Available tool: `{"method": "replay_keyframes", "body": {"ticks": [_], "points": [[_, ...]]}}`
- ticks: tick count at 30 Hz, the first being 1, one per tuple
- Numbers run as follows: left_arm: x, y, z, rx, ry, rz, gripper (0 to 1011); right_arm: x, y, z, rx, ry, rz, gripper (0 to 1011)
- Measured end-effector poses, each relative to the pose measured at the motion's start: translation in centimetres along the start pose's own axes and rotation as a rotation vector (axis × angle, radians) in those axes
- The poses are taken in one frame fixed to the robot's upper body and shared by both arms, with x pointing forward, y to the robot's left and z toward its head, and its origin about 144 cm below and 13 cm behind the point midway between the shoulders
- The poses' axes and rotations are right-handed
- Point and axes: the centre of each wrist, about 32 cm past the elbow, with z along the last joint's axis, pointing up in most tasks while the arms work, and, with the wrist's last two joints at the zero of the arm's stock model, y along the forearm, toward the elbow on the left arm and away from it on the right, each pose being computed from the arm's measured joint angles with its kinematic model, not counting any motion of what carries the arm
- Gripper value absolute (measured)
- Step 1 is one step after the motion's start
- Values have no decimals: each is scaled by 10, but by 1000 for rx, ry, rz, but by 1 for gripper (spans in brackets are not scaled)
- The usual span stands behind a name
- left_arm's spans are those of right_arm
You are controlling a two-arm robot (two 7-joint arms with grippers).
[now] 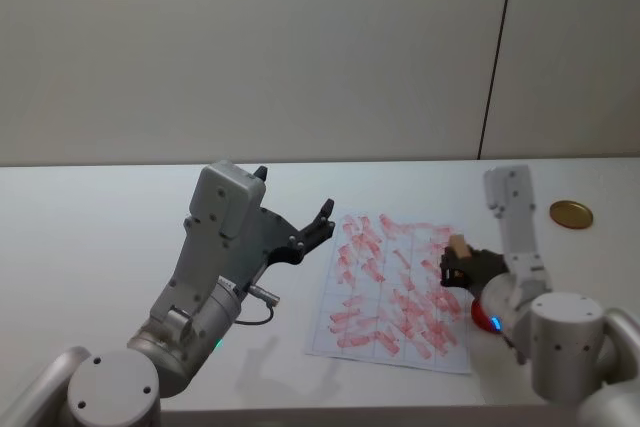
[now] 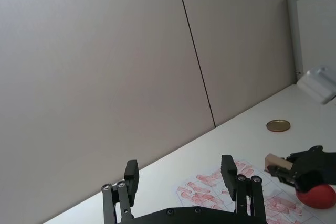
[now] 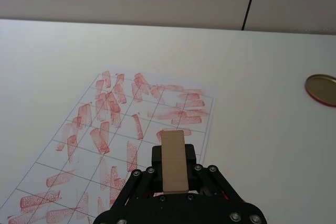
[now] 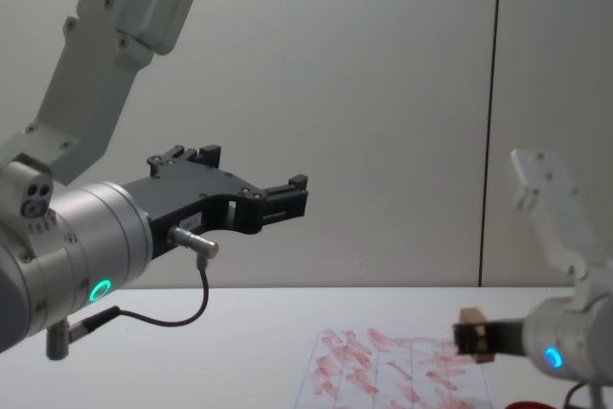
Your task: Use the one hand to pick up the stamp and affix it onto the A4 paper.
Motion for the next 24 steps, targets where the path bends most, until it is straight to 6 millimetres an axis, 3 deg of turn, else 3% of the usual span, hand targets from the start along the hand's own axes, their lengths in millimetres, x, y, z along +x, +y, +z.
{"method": "replay_keyframes", "body": {"ticks": [24], "points": [[0,0,0,0,0,0,993,-38,58,-14,-101,-30,27,221]]}}
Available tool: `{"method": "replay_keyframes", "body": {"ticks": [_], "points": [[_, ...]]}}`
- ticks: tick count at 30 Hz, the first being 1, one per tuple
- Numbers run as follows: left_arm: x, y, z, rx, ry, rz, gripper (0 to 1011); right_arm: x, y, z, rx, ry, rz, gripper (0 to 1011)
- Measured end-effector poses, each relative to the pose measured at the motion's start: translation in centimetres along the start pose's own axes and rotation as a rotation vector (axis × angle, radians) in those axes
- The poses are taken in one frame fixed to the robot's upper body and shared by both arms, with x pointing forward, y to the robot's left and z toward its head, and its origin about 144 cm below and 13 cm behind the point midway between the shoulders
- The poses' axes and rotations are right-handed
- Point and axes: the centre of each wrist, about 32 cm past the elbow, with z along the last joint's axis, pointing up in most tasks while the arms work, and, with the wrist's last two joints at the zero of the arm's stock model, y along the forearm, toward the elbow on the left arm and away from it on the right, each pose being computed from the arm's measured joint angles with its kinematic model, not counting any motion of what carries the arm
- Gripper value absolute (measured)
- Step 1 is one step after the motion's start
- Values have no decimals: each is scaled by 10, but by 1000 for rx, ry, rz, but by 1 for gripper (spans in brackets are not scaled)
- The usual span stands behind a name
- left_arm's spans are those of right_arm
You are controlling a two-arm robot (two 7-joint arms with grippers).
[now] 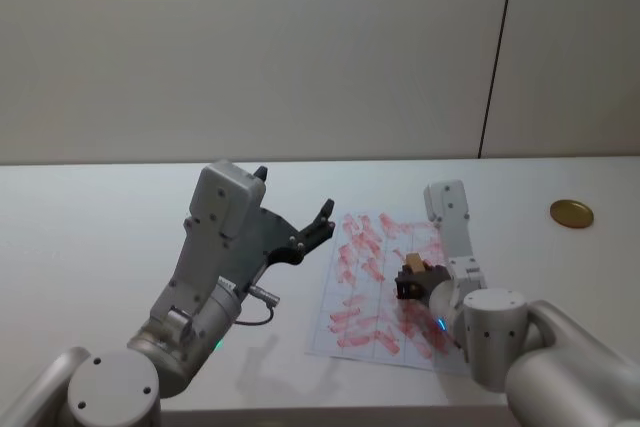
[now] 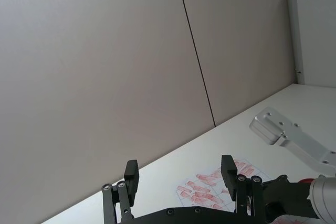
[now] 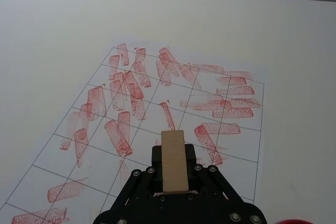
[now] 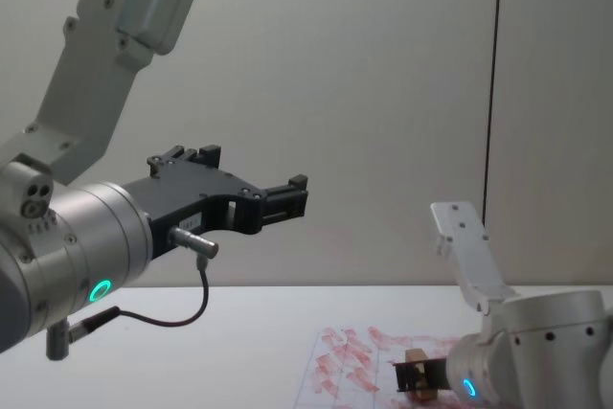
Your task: Use the one hand to pick up the stamp and affix it onto the A4 paper.
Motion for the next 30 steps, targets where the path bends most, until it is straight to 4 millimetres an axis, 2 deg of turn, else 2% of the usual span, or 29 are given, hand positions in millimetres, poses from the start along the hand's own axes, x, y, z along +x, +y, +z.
{"method": "replay_keyframes", "body": {"ticks": [11,30], "points": [[0,0,0,0,0,0,993,-5,12,2,-25,-1,-15,220],[0,0,0,0,0,0,993,-6,16,1,-63,3,-25,221]]}}
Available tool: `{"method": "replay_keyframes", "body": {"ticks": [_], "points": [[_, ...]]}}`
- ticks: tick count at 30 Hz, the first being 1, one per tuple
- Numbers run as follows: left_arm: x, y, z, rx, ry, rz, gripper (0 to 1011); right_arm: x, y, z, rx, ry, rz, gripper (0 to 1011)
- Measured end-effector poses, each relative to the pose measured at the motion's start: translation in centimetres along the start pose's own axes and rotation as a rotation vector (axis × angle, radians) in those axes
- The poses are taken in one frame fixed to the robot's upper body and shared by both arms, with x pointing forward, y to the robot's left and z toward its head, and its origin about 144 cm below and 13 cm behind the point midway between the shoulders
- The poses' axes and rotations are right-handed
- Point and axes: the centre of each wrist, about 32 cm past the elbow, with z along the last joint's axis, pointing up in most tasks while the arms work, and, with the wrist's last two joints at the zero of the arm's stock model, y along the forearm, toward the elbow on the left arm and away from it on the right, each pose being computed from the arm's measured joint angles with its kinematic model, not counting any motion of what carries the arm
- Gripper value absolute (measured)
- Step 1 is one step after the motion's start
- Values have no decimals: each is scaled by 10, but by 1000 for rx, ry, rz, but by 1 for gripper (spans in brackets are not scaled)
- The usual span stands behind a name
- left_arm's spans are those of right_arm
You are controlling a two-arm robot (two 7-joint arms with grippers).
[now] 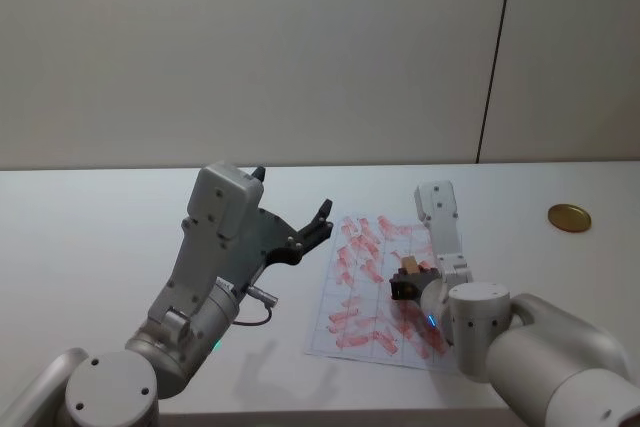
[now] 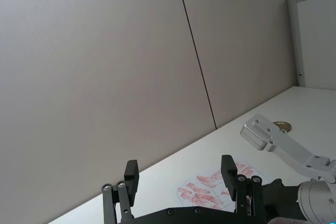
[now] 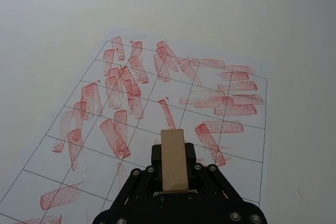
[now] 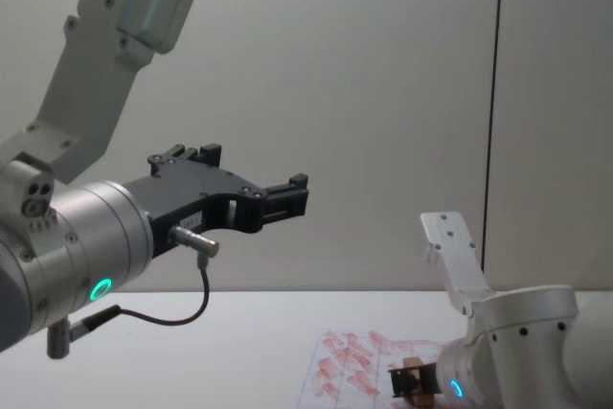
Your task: Use the one hand to pick up the stamp and affix it onto the A4 paper.
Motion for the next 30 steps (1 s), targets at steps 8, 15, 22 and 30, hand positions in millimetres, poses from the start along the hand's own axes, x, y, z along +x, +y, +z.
{"method": "replay_keyframes", "body": {"ticks": [8,15,22,30], "points": [[0,0,0,0,0,0,993,1,0,-1,-9,1,-3,221],[0,0,0,0,0,0,993,2,0,-2,-13,1,-5,221],[0,0,0,0,0,0,993,2,0,-3,-16,3,-8,221],[0,0,0,0,0,0,993,3,0,-3,-11,6,-10,220]]}}
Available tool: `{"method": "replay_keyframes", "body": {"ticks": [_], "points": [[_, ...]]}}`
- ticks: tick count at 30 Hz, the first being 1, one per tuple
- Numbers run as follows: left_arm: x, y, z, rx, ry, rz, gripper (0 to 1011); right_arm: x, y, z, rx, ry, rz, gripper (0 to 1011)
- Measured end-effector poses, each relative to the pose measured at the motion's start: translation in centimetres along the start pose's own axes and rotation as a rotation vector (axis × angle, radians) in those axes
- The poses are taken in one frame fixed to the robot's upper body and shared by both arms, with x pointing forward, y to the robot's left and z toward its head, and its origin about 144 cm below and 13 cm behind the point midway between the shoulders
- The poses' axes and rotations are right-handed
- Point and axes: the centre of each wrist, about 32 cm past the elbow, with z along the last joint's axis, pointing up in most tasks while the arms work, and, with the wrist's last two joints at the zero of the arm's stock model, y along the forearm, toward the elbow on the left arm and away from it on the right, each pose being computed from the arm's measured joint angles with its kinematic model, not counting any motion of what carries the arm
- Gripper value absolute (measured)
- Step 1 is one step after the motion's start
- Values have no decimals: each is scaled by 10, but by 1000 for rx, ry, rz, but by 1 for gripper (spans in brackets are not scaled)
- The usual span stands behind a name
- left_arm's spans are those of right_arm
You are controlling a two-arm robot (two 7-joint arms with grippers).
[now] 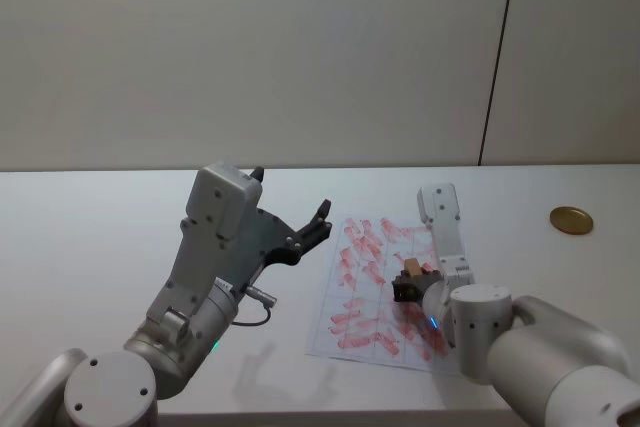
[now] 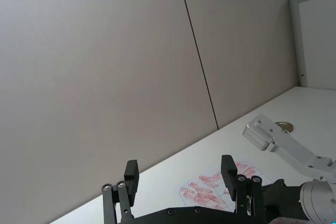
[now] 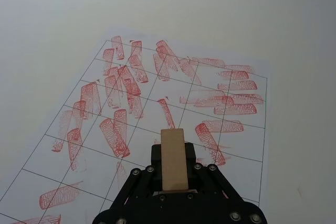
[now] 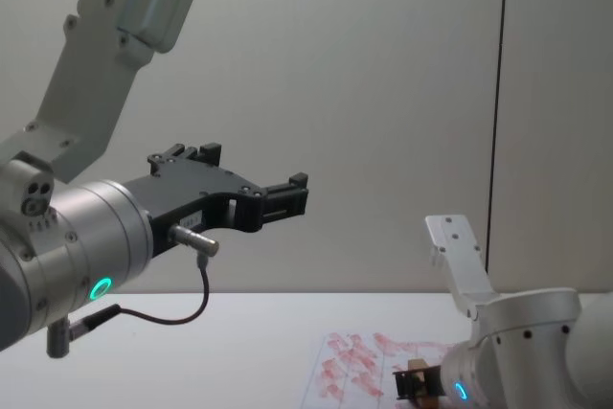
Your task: Use the one hand to pick up the stamp and affix it onto the A4 paper.
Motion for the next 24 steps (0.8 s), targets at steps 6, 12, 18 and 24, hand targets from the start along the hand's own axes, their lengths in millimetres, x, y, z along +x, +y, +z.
{"method": "replay_keyframes", "body": {"ticks": [6,12,18,24], "points": [[0,0,0,0,0,0,993,0,0,2,21,3,-1,220],[0,0,0,0,0,0,993,0,-1,13,69,17,3,220],[0,0,0,0,0,0,993,-2,-9,37,154,41,26,220],[0,0,0,0,0,0,993,-3,-23,54,221,63,43,221]]}}
